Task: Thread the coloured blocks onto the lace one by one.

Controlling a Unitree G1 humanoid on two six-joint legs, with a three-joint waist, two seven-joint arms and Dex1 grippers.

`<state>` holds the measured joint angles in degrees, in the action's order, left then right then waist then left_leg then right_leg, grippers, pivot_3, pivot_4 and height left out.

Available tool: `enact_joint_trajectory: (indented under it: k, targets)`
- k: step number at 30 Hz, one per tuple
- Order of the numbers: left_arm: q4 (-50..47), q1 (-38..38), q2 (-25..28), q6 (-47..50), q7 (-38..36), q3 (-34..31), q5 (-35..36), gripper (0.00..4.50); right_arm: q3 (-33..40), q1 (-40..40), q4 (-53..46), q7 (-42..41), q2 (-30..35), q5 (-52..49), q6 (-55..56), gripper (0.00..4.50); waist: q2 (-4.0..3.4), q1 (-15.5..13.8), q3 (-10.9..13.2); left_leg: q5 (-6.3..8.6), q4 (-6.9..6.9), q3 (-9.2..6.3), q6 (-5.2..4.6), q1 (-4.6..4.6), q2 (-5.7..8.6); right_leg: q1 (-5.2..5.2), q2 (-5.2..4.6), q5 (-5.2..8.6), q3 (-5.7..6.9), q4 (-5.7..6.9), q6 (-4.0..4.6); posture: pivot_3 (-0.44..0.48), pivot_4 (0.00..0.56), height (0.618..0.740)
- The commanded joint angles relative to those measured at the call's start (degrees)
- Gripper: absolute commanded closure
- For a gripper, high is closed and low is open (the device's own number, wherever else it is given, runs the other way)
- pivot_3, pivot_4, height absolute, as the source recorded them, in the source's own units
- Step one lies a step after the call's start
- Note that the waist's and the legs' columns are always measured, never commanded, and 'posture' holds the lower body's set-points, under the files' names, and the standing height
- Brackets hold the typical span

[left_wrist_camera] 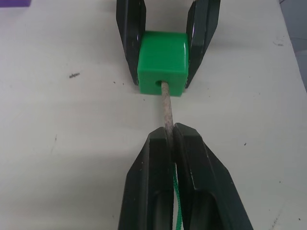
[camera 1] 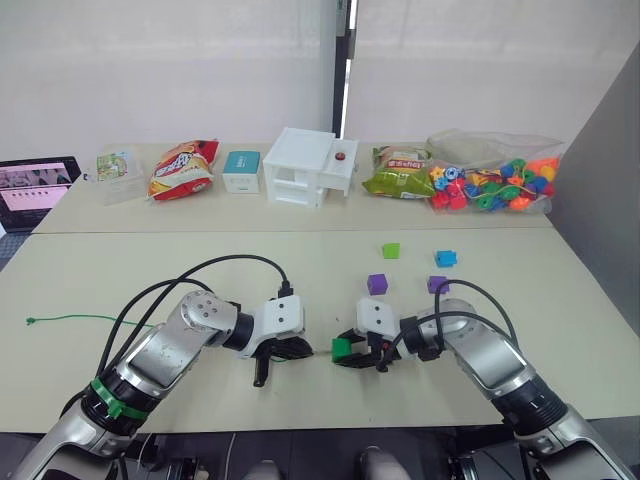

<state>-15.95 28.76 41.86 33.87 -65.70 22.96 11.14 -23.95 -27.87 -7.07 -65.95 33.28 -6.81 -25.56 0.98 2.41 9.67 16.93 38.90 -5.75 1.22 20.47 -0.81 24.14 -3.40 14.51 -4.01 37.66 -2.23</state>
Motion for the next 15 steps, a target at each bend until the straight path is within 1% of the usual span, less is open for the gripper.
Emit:
enact_joint_trajectory:
  k: [1, 9, 15]
  targets:
    - [-2.88, 1.48, -1.04, 0.67, -0.39, 0.20, 0.75, 4.50, -0.11, 0.49, -1.48, 0.24, 0.28, 0.14, -0.34, 3.31, 0.00, 0.03, 0.00, 0.00, 0.00, 0.00, 0.00, 0.00, 0.01, 0.00, 0.00, 0.00, 0.00, 0.00, 0.00, 0.000, 0.150, 0.740]
    - [-0.99, 4.02, -5.82, 2.17, 0.83, 2.31, 0.05, 4.50, 0.13, 0.26, -1.18, 1.01, -0.29, 0.18, -0.49, 3.31, 0.00, 0.03, 0.00, 0.00, 0.01, 0.00, 0.00, 0.01, 0.01, 0.00, 0.00, 0.00, 0.00, 0.01, 0.00, 0.000, 0.150, 0.740]
    - [2.99, 2.69, -10.43, 0.16, 1.58, 2.32, 0.41, 4.50, 0.28, 0.39, -1.24, 1.74, -0.74, 0.15, -0.85, 3.31, 0.00, -0.04, -0.01, 0.00, 0.02, 0.00, 0.00, -0.02, 0.01, -0.02, 0.00, 0.00, 0.00, 0.02, 0.00, 0.000, 0.150, 0.740]
